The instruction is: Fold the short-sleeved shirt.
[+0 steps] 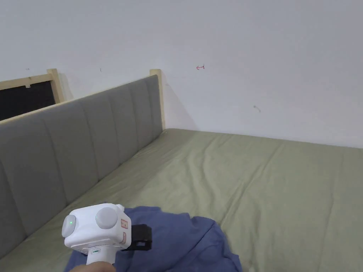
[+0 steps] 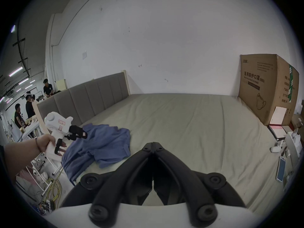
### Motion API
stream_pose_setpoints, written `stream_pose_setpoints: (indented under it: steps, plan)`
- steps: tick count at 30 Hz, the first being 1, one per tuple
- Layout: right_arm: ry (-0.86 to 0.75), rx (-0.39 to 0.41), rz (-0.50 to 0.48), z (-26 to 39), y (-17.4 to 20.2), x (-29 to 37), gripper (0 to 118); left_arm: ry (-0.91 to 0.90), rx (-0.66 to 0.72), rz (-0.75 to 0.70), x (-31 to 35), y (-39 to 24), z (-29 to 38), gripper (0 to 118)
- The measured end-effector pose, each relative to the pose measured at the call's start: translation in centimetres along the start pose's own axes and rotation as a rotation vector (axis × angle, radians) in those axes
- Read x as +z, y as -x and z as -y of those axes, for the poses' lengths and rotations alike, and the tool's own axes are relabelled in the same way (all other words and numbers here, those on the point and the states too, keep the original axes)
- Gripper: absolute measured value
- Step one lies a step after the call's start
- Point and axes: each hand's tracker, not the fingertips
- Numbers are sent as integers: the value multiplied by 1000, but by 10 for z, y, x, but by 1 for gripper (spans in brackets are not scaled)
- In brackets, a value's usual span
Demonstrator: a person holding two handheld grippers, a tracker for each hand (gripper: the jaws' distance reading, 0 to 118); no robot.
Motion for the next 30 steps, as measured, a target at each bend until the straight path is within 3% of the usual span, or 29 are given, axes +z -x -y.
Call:
stream_pose_setpoints:
  steps: [3, 6, 7, 8, 13, 14, 15, 17, 20, 24, 30]
  plan:
    - [20, -4, 6, 2, -8, -7, 0, 66, 7, -20, -48, 13, -5, 116]
    - [35, -21, 8, 3, -13, -14, 0, 186, -110, -42, -93, 16, 9, 118]
    - [41, -27, 8, 3, -15, -16, 0, 96, -158, -78, -79, 8, 12, 118]
    - [48, -33, 5, 3, -15, -18, 0, 68, -122, -93, -79, 7, 11, 118]
    - [65, -54, -8, 5, -16, -21, 0, 57, -107, -95, -67, 4, 17, 115]
    - [66, -56, -13, 6, -15, -21, 0, 20, -125, -83, -58, 6, 20, 102]
    - [67, -57, -17, 5, -15, -19, 0, -29, -137, -86, -46, 2, 21, 80]
    - [67, -52, -23, 3, -15, -15, 0, -107, -156, -90, -24, 3, 25, 3]
    - [54, -45, -23, -3, -18, -6, 0, -124, -129, -40, 3, 9, 23, 3]
    - [-12, -71, -26, -14, -27, 16, 0, -350, -106, 5, 76, -1, 2, 3]
    - [-99, -97, 26, -27, -44, 53, 0, -623, -383, 205, 207, -78, -10, 3]
